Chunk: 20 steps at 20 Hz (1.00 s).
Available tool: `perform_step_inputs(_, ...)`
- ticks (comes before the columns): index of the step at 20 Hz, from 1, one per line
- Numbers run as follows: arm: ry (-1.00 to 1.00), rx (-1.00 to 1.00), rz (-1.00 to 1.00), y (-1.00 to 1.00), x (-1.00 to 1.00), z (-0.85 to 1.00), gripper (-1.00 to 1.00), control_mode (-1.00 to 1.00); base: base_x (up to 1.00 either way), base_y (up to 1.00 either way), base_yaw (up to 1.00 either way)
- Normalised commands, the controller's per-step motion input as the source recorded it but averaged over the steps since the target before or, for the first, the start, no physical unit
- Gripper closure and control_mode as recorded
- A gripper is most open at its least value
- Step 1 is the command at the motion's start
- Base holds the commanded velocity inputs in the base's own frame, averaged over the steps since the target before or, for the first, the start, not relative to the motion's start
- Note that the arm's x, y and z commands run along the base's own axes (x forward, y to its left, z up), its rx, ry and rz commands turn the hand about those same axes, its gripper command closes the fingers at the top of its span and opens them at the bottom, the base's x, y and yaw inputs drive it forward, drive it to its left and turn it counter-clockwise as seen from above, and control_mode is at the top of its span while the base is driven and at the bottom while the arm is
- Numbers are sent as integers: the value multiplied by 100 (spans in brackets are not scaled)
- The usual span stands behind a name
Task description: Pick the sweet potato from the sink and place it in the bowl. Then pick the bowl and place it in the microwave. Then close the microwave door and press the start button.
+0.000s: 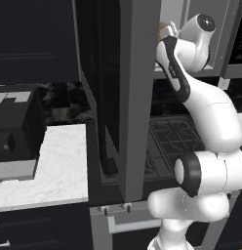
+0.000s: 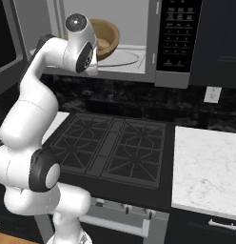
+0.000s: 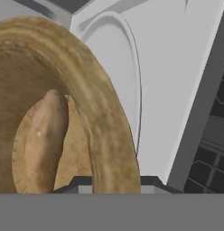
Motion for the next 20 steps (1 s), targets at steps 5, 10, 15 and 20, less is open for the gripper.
perform_step_inputs(5,0,-2,0,0,10,-6,100,-100,0,0,0)
perform_step_inputs(10,0,-6,1,14,0,-34,100,-100,0,0,0)
perform_step_inputs(15,-11,-2,3,41,0,-36,-100,-100,0,0,0)
perform_step_inputs(20,-20,1,1,1,0,16,-100,-100,0,0,0)
